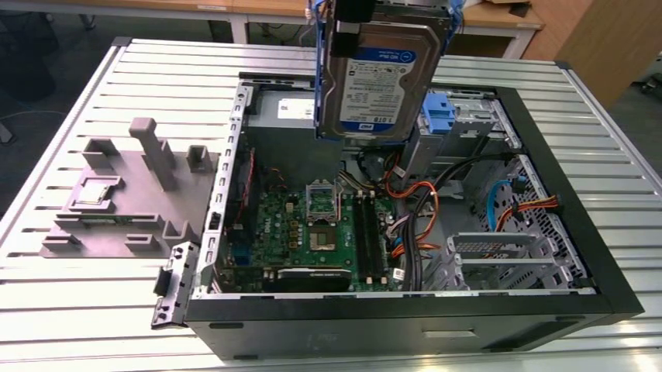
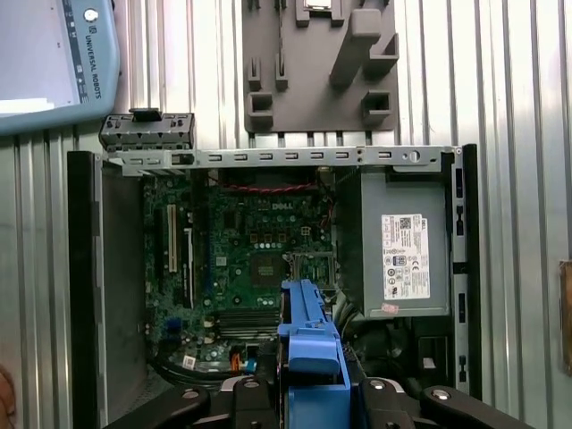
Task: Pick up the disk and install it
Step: 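Insert the disk into the insertion slot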
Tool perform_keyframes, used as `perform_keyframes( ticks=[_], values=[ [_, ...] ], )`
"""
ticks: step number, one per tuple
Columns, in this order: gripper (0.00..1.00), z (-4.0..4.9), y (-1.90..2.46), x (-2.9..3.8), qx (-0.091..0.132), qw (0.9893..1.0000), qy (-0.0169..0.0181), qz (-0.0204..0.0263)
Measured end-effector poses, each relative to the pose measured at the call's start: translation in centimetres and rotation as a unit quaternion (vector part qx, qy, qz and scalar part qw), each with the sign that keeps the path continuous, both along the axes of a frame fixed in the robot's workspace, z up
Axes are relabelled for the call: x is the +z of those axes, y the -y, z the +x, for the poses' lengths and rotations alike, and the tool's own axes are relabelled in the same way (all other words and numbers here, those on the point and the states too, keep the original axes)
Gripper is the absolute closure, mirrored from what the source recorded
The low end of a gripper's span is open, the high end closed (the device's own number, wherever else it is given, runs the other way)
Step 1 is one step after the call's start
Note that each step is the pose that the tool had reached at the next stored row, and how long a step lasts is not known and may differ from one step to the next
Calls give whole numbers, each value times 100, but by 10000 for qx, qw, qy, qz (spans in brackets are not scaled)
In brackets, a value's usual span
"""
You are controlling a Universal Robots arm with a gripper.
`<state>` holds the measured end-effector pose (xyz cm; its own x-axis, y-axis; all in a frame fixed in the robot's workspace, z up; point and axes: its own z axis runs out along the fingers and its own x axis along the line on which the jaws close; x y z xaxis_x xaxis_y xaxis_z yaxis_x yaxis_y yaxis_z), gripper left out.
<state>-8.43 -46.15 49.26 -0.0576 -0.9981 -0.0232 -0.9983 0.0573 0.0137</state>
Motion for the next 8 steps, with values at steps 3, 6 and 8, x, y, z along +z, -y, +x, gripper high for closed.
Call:
perform_keyframes(
  ticks=[3,6,8],
  values=[
    [63,4,0,-2,-1,10000,0,0],
    [63,6,11,-2,0,10000,0,-1],
    [63,5,27,-3,0,10000,0,0]
  ],
)
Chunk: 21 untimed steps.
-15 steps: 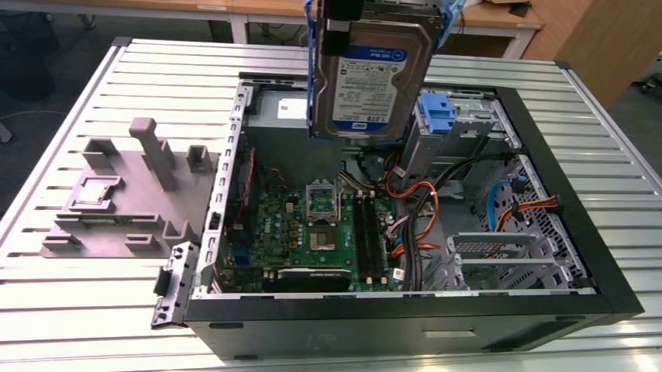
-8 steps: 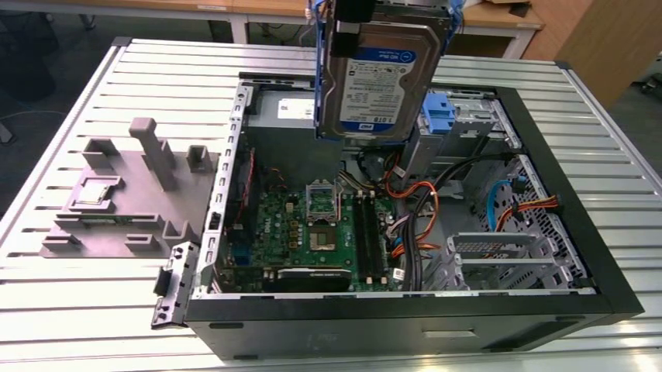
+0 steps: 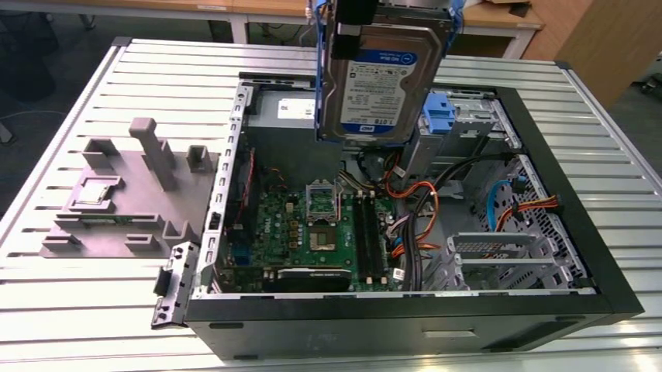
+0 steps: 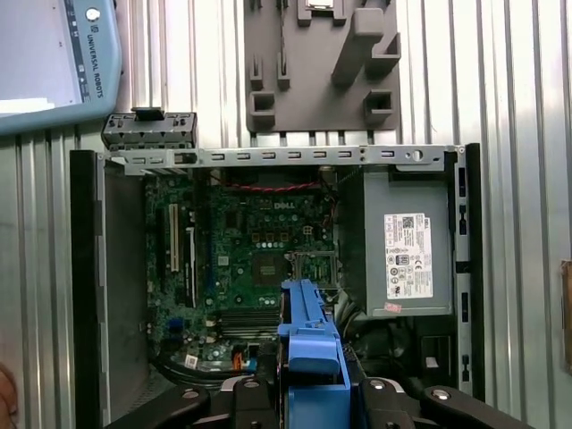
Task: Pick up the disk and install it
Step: 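Insert the disk into the insertion slot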
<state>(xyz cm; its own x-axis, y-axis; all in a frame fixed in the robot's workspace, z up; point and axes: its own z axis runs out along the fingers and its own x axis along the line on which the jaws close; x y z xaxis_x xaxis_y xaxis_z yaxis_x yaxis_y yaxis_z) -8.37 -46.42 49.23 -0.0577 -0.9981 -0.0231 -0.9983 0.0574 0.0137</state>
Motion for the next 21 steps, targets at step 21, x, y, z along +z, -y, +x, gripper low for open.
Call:
perform_keyframes(
  ticks=[21],
  values=[
    [63,74,197,-11,0,10000,0,-5]
  ],
)
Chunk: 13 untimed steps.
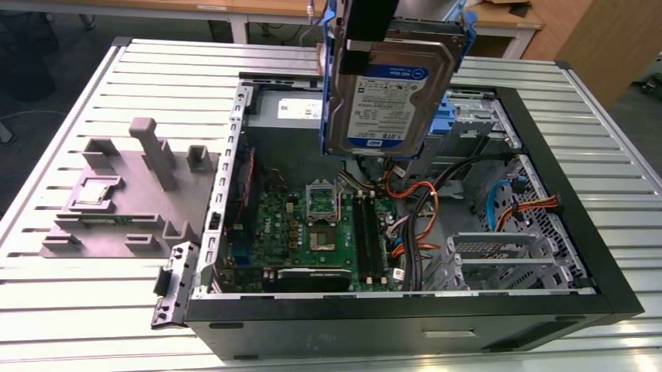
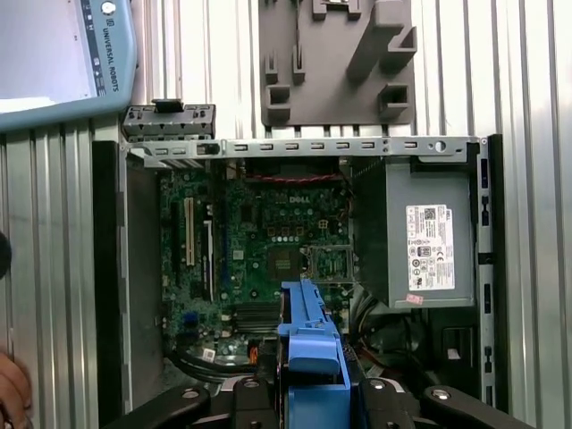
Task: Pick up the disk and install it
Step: 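Insert the disk into the insertion slot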
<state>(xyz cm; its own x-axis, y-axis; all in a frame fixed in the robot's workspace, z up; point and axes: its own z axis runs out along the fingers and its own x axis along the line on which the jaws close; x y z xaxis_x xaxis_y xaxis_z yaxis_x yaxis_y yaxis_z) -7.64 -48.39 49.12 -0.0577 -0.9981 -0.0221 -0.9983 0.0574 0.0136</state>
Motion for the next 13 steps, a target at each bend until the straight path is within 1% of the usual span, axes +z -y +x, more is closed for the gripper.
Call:
perform_keyframes(
  ticks=[8,13],
  values=[
    [63,151,0,-10,0,10000,0,0],
    [63,212,1,-15,0,10000,0,-1]
  ],
)
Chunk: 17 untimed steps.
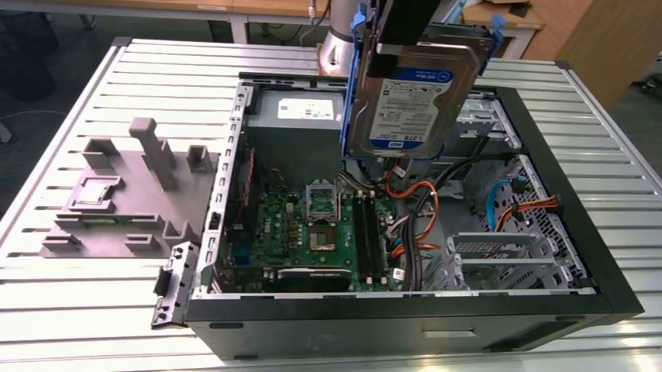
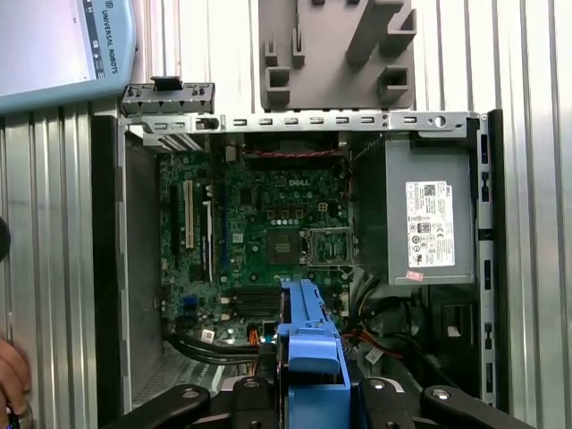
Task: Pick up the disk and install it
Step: 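Insert the disk into the insertion slot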
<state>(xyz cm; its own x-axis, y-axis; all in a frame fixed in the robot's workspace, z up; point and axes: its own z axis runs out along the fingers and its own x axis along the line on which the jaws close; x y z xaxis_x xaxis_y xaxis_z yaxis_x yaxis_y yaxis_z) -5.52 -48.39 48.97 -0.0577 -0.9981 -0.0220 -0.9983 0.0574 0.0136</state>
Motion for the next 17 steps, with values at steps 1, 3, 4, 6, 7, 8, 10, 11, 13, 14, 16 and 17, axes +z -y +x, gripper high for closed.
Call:
perform_keyframes(
  ticks=[1,3,4,6,7,8,10,11,13,14,16,17],
  values=[
    [63,4,0,0,0,10000,0,-1],
    [63,5,7,-1,0,10000,0,-1],
    [63,6,15,-3,0,10000,0,0],
    [63,6,38,-4,0,10000,0,0],
    [63,6,52,-5,0,10000,0,0],
    [63,6,68,-6,0,10000,0,0],
    [63,7,102,-8,0,10000,0,0],
    [63,7,118,-9,0,10000,0,0],
    [63,9,155,-12,0,10000,0,0],
    [63,11,172,-13,0,10000,0,0],
    [63,15,207,-16,0,10000,0,0],
    [63,20,225,-19,0,10000,0,0]
  ],
)
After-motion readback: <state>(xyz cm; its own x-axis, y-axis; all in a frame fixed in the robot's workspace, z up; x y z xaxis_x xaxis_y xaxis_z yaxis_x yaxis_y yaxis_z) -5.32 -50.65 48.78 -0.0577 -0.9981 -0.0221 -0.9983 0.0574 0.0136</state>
